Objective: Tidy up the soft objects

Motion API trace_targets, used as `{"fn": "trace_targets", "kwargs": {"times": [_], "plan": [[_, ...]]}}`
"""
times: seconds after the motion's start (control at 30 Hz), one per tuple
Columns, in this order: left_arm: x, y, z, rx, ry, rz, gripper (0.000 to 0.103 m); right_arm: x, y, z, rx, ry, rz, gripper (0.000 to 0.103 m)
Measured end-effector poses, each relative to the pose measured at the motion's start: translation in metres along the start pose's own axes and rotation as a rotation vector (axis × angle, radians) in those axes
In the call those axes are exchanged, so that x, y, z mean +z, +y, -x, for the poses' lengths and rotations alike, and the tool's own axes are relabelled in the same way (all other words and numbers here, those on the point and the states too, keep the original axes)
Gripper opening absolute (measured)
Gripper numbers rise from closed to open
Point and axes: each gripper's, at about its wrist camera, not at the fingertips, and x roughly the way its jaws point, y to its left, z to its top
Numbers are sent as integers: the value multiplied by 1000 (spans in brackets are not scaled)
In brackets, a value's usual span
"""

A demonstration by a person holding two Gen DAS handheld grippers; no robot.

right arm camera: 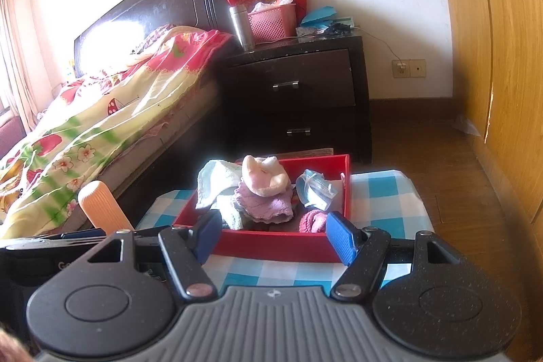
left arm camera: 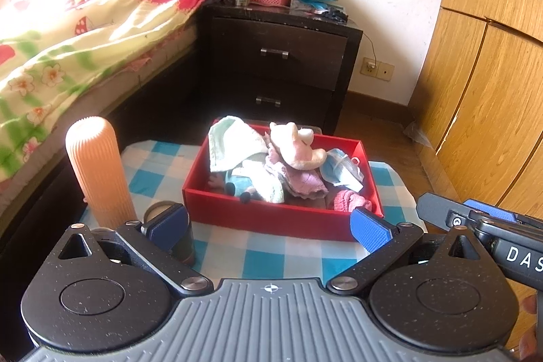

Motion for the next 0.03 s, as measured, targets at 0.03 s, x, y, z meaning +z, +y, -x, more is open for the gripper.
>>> {"fn": "trace_targets", "kwargs": {"times": [0.03], "plan": [[0,-1,1,5,-7,-1,97,0,0,0,-1,-1,1,46]]}}
